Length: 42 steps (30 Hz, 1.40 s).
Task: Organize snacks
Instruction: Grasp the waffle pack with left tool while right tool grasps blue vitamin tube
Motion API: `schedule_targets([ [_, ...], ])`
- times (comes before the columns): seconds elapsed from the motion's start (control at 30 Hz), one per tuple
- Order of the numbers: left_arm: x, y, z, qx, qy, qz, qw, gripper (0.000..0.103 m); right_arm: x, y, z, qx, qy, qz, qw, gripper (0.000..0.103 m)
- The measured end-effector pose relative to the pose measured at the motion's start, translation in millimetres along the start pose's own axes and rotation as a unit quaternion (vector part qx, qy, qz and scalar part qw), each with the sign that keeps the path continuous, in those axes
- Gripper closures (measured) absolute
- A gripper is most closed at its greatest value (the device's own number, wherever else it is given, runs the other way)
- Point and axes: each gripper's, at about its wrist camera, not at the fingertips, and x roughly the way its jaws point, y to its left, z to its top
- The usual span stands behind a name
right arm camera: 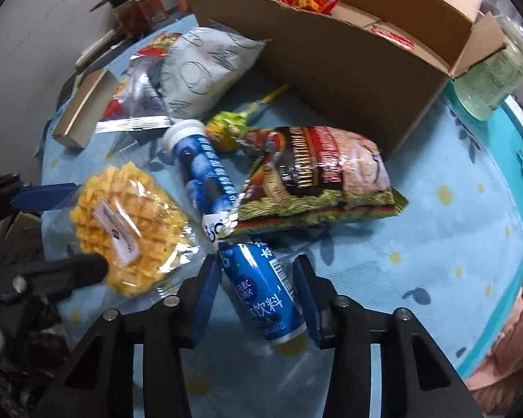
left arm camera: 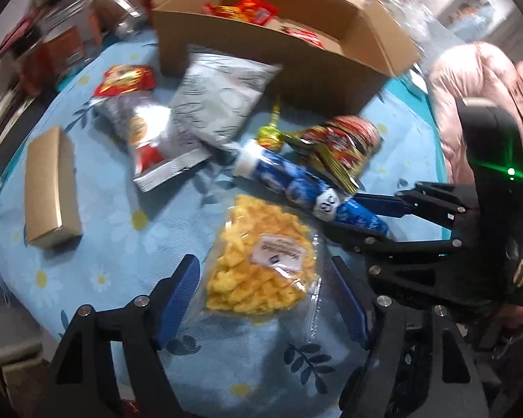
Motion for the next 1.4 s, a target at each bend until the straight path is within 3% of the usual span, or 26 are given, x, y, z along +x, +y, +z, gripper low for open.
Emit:
schedule_targets([
  [0.1,15,-7,1,0.026,0.028,0.008,0.9992,0.028,-1,6,-6,-0.012,0.003,-0.001,1.0,0.067],
  [0.23,35,4,0,0.007,0.069,-0.012,0.9975,0.022,-2,1,-15,-0.003,0.006,-0.004,1.0,0.067],
  [0.27,35,4,-1,0.009,0.067,-0.016,0.9976,0.017,-2,-1,-16,0.002,0.008,0.0,1.0,0.067],
  [0.37,34,-3,-7,0.03,0.057,0.013,0.9978,0.017,-3,-5,-17,0.006,0.013,0.002,1.0,0.067],
  [0.53,39,-5,-10,0.024,0.051,0.037,0.9977,0.017,0,1,-12,-0.028,0.019,-0.023,0.999,0.066],
  [0.63,44,-12,-5,0.01,0.046,0.051,0.9976,0.026,2,0,-7,-0.022,0.018,-0.019,0.999,0.064],
  [0.77,36,-1,-9,-0.005,0.047,0.044,0.9979,0.036,3,2,-3,-0.013,0.016,-0.011,1.0,0.066],
  [1.1,11,29,-30,-0.055,0.05,0.054,0.9957,0.036,1,20,-22,0.003,0.033,0.019,0.999,0.073],
  [1.4,29,31,-36,-0.087,0.064,0.056,0.9926,0.035,2,39,-32,-0.004,0.052,0.018,0.998,0.074],
])
